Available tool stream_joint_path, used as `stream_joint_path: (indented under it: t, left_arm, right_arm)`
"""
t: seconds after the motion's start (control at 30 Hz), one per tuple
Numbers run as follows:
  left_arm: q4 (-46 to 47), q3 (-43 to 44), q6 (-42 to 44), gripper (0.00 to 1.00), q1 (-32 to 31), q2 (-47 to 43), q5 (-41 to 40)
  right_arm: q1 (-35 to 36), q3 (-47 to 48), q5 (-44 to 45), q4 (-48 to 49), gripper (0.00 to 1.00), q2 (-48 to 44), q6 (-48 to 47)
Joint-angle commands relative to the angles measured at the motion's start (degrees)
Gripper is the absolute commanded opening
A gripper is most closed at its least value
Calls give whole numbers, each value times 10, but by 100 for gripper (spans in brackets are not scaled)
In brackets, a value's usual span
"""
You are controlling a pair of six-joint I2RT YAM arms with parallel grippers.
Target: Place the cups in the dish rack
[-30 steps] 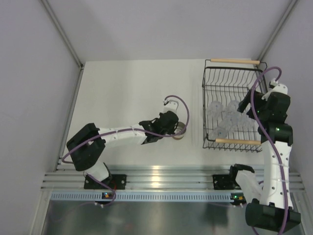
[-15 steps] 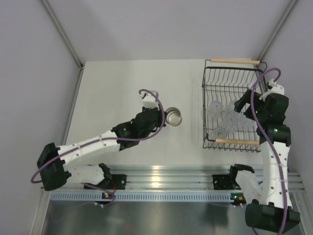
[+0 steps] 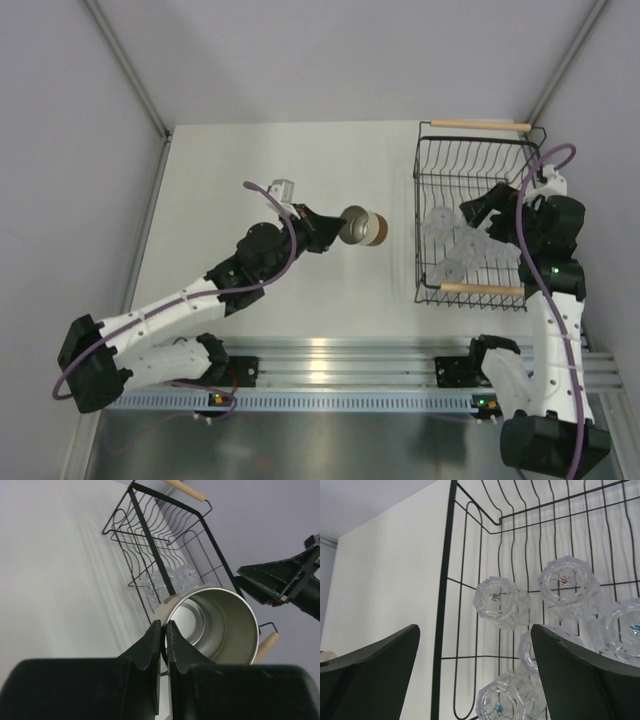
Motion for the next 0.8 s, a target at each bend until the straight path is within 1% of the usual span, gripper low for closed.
stream_joint_path:
  t: [0.0, 0.03, 0.07, 0.1, 0.13, 0.17, 0.2, 0.23, 0.27, 0.3, 0.33, 0.37, 0.4, 0.47, 0.53, 0.6, 0.63, 0.67, 0.77]
  left_arm:
    - [148, -32, -59, 0, 26, -7, 109]
    - [168, -38, -69, 0, 33, -4, 129]
    - [220, -42, -95, 0, 51, 5, 177]
    - [246, -53, -110, 0, 61, 11, 201]
    - [280, -57, -129, 0, 70, 26, 219]
    - [345, -62, -169, 0, 89, 36, 239]
    - [393, -69, -193, 0, 98, 47, 274]
    - [434, -82, -242, 0, 107, 70, 284]
    - [520, -89, -266, 0, 120, 84, 296]
    - [556, -91, -288, 0, 126, 100, 310]
    - [585, -91, -309, 0, 132, 132, 316]
    - [614, -88, -342, 0, 135, 148, 319]
    - [641, -82, -356, 0, 135, 163, 329]
    - [656, -56, -380, 0, 134, 200, 345]
    - [671, -41, -388, 0, 129, 226, 348]
    - [674, -16, -389, 0, 118, 237, 350]
    - [674, -10, -388, 0, 115, 244, 349]
    - [674, 5, -388, 0, 106, 250, 349]
    - [674, 24, -387, 0, 91, 262, 348]
  right_arm:
    - [5, -14, -81, 90, 94, -23, 48]
    - [5, -31, -99, 109, 94, -26, 62]
    - [5, -41, -119, 162, 94, -30, 78]
    - [5, -63, -157, 190, 94, -34, 118]
    - [5, -76, -174, 229, 94, -37, 141]
    - [5, -89, -191, 303, 94, -40, 163]
    - [5, -101, -220, 347, 95, -44, 209]
    - [5, -125, -232, 383, 95, -48, 232]
    - [5, -135, -241, 450, 95, -50, 253]
    - [5, -150, -255, 477, 95, -54, 288]
    - [5, -156, -261, 498, 96, -56, 301]
    - [5, -159, -265, 518, 96, -57, 312]
    - [6, -164, -271, 545, 96, -59, 327]
    - [7, -169, -273, 567, 97, -65, 338]
    - [9, -178, -275, 612, 97, -69, 363]
    - [10, -192, -274, 651, 98, -70, 399]
    - [12, -197, -275, 686, 98, -66, 411]
    - [12, -201, -274, 702, 99, -62, 428]
    - [20, -210, -271, 727, 99, -49, 437]
